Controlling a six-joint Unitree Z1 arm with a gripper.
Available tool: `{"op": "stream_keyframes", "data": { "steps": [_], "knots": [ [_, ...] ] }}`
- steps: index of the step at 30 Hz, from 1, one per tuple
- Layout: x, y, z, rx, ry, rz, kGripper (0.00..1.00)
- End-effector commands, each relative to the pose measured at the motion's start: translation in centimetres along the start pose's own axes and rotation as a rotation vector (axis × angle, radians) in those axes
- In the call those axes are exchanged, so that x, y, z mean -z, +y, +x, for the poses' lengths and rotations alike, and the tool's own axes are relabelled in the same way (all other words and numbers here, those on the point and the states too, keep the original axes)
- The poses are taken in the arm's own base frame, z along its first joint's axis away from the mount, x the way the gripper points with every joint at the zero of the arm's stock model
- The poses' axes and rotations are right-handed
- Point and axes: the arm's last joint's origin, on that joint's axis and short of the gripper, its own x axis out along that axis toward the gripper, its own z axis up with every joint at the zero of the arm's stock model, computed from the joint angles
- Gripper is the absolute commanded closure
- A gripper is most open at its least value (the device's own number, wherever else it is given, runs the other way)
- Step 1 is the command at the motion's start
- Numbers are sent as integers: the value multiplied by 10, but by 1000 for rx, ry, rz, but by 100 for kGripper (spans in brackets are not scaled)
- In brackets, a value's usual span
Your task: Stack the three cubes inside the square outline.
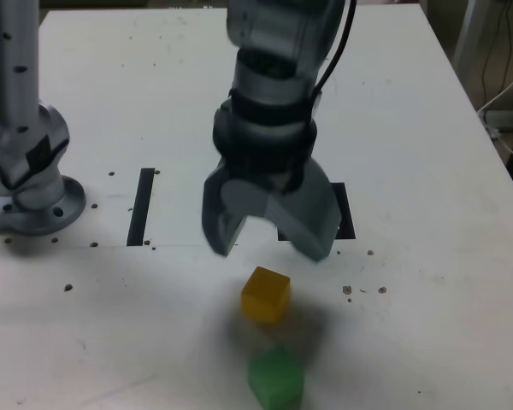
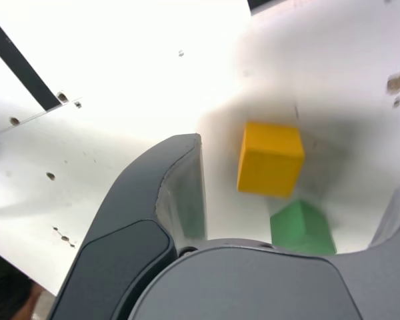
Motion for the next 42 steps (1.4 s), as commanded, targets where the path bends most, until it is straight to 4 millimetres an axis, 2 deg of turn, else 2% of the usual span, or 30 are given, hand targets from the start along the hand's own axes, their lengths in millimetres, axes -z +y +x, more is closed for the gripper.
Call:
{"op": "stream_keyframes", "data": {
  "steps": [1,11,21,24,26,31,34,36,42],
  "knots": [
    [-1,-8,8,7,17,20,3],
    [2,-12,35,24,57,48,4],
    [-16,-14,61,59,79,95,7],
    [-19,-14,63,61,77,98,13],
    [-21,-14,63,60,74,96,21],
    [-22,-14,62,41,66,86,51],
    [-23,-13,61,28,57,86,65],
    [-24,-13,61,24,51,89,68],
    [-24,-14,61,29,48,94,68]
  ]
}}
